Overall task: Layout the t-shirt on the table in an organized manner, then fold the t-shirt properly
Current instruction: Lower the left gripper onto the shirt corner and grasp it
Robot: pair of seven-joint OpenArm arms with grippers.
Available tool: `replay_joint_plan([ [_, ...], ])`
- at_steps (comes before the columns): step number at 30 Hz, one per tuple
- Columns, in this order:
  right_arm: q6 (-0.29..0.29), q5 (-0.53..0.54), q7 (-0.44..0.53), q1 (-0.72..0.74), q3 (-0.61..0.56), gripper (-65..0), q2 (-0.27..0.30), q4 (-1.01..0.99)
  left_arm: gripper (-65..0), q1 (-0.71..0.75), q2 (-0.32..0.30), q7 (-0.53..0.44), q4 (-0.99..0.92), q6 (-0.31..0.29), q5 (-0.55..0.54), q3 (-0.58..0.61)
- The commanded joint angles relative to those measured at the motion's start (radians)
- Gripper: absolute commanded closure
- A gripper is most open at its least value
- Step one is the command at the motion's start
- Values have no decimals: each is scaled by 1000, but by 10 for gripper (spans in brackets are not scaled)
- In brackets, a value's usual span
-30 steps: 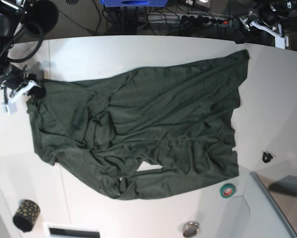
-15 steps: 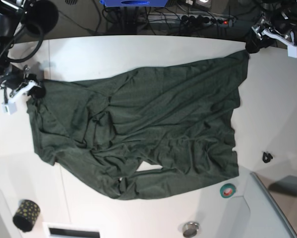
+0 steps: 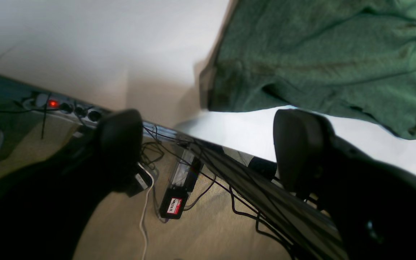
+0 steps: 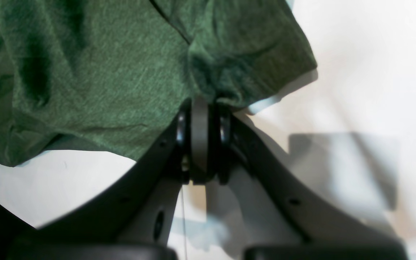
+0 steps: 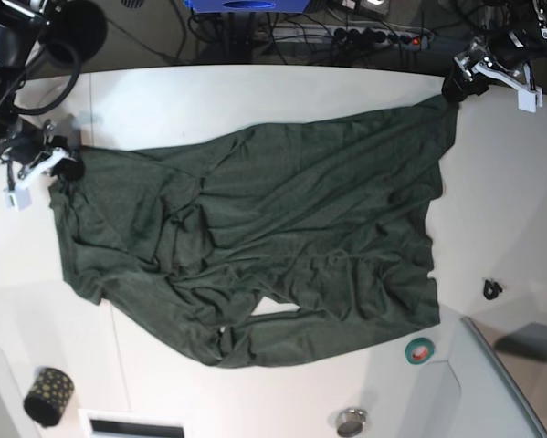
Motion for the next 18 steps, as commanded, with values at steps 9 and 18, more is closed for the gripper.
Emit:
replay_joint_plan([
  [9, -16, -29, -23, 0, 1, -5, 9, 4, -541, -31, 4, -18, 19, -9, 3, 63],
  [18, -16, -29, -23, 2, 1, -5, 12, 4, -541, 30, 8, -15, 33, -9, 0, 55],
])
